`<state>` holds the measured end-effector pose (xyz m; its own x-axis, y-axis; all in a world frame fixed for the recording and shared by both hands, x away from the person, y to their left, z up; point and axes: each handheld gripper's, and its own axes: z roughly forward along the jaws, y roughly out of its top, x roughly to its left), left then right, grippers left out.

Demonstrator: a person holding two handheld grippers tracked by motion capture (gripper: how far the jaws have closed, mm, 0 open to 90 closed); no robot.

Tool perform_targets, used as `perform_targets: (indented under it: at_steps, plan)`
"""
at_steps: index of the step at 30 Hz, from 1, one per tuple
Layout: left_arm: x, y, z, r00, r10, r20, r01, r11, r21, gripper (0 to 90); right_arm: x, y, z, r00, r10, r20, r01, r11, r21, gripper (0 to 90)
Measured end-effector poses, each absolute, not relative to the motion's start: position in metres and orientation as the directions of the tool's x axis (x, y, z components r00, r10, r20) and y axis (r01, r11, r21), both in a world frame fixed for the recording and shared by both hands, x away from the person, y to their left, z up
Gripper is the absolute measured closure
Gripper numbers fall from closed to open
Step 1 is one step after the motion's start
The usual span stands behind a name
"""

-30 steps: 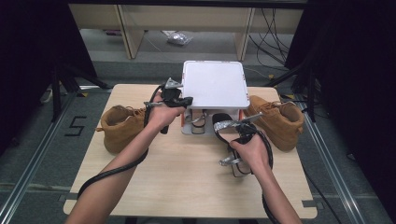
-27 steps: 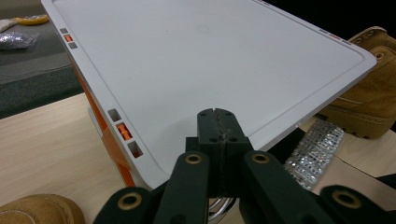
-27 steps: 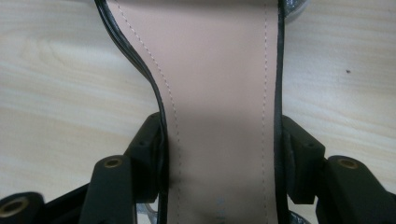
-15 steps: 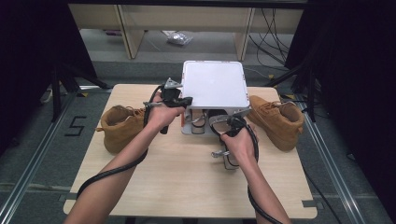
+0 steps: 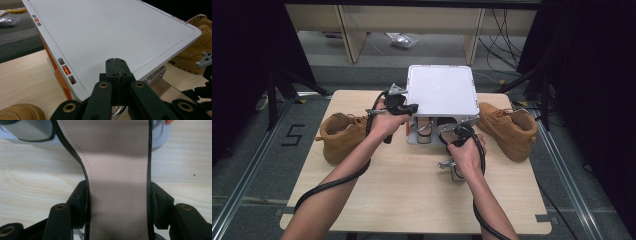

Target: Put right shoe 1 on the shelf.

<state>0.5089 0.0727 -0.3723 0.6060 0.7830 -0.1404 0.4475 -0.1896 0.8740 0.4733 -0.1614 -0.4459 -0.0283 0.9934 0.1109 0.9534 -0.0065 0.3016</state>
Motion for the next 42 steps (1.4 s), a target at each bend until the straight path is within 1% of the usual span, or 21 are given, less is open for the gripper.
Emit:
perform_targets:
  at_steps: [7, 8, 10, 12, 13, 14, 19, 21, 23, 27, 28, 29, 30, 31, 32, 33, 35, 36, 37, 39, 42]
  plan:
    - [0.509, 0.074, -0.372, 0.611, 0.781, -0.132, 0.447, -0.203, 0.871, 89.7, 0.475, -0.161, -0.451, -0.016, 0.995, 0.103, 0.948, -0.017, 0.318, 43.7]
    - [0.509, 0.074, -0.372, 0.610, 0.781, -0.134, 0.448, -0.201, 0.871, 89.7, 0.476, -0.161, -0.452, -0.028, 0.995, 0.093, 0.954, -0.002, 0.301, 43.7]
    - [0.509, 0.074, -0.373, 0.605, 0.783, -0.145, 0.450, -0.185, 0.874, 89.6, 0.477, -0.162, -0.453, -0.042, 0.996, 0.084, 0.952, 0.014, 0.305, 43.7]
    - [0.509, 0.074, -0.372, 0.610, 0.781, -0.136, 0.449, -0.199, 0.871, 89.7, 0.478, -0.159, -0.456, 0.006, 0.996, 0.085, 0.953, -0.032, 0.302, 43.7]
    - [0.509, 0.074, -0.372, 0.610, 0.781, -0.136, 0.449, -0.199, 0.871, 89.6, 0.479, -0.158, -0.457, 0.006, 0.997, 0.080, 0.953, -0.030, 0.303, 43.7]
    - [0.509, 0.074, -0.372, 0.610, 0.781, -0.135, 0.448, -0.200, 0.871, 89.7, 0.479, -0.159, -0.460, -0.009, 0.996, 0.083, 0.953, -0.016, 0.302, 43.6]
    - [0.509, 0.073, -0.373, 0.606, 0.783, -0.143, 0.449, -0.188, 0.874, 89.7, 0.481, -0.157, -0.462, -0.002, 0.997, 0.078, 0.956, -0.021, 0.291, 43.5]
    - [0.509, 0.074, -0.372, 0.611, 0.780, -0.134, 0.448, -0.200, 0.872, 89.7, 0.482, -0.158, -0.464, -0.033, 0.996, 0.077, 0.957, 0.009, 0.291, 43.4]
    - [0.509, 0.073, -0.373, 0.606, 0.783, -0.142, 0.447, -0.187, 0.875, 89.7, 0.483, -0.152, -0.466, 0.026, 0.996, 0.088, 0.954, -0.051, 0.296, 43.3]
    - [0.509, 0.074, -0.372, 0.610, 0.781, -0.133, 0.448, -0.201, 0.871, 89.7, 0.485, -0.149, -0.467, 0.016, 0.997, 0.082, 0.953, -0.040, 0.300, 42.0]
    - [0.509, 0.074, -0.372, 0.610, 0.781, -0.133, 0.448, -0.201, 0.871, 89.7, 0.485, -0.151, -0.463, -0.027, 0.997, 0.070, 0.951, 0.004, 0.309, 38.1]
    - [0.509, 0.074, -0.372, 0.609, 0.782, -0.135, 0.448, -0.199, 0.871, 89.7, 0.485, -0.151, -0.463, -0.027, 0.997, 0.070, 0.951, 0.004, 0.309, 38.1]
    - [0.509, 0.074, -0.372, 0.609, 0.782, -0.134, 0.448, -0.200, 0.871, 89.6, 0.485, -0.151, -0.462, -0.027, 0.997, 0.072, 0.952, 0.004, 0.306, 33.6]
    - [0.509, 0.074, -0.372, 0.609, 0.782, -0.134, 0.449, -0.201, 0.871, 89.6, 0.484, -0.151, -0.461, -0.054, 0.997, 0.053, 0.948, 0.035, 0.318, 30.2]
    - [0.509, 0.074, -0.373, 0.604, 0.783, -0.147, 0.450, -0.183, 0.874, 89.7, 0.480, -0.152, -0.458, -0.129, 0.991, 0.040, 0.934, 0.107, 0.341, 29.5]
    - [0.509, 0.073, -0.373, 0.604, 0.783, -0.146, 0.450, -0.185, 0.874, 89.7, 0.478, -0.155, -0.456, -0.151, 0.987, 0.059, 0.931, 0.122, 0.343, 29.2]
    - [0.509, 0.074, -0.372, 0.610, 0.781, -0.133, 0.449, -0.202, 0.871, 89.7, 0.476, -0.156, -0.453, -0.154, 0.987, 0.056, 0.926, 0.124, 0.357, 29.9]
    - [0.509, 0.073, -0.372, 0.604, 0.784, -0.143, 0.449, -0.186, 0.874, 89.7, 0.474, -0.158, -0.449, -0.164, 0.983, 0.079, 0.923, 0.125, 0.364, 29.7]
    - [0.508, 0.072, -0.372, 0.603, 0.785, -0.140, 0.448, -0.188, 0.874, 89.7, 0.468, -0.159, -0.441, -0.142, 0.983, 0.113, 0.925, 0.091, 0.369, 29.7]
    - [0.508, 0.073, -0.372, 0.603, 0.785, -0.140, 0.448, -0.189, 0.874, 89.6, 0.465, -0.160, -0.436, -0.138, 0.983, 0.118, 0.921, 0.083, 0.381, 30.2]
    - [0.508, 0.074, -0.373, 0.604, 0.784, -0.141, 0.448, -0.188, 0.874, 89.7, 0.456, -0.167, -0.423, -0.165, 0.977, 0.133, 0.911, 0.100, 0.400, 35.9]
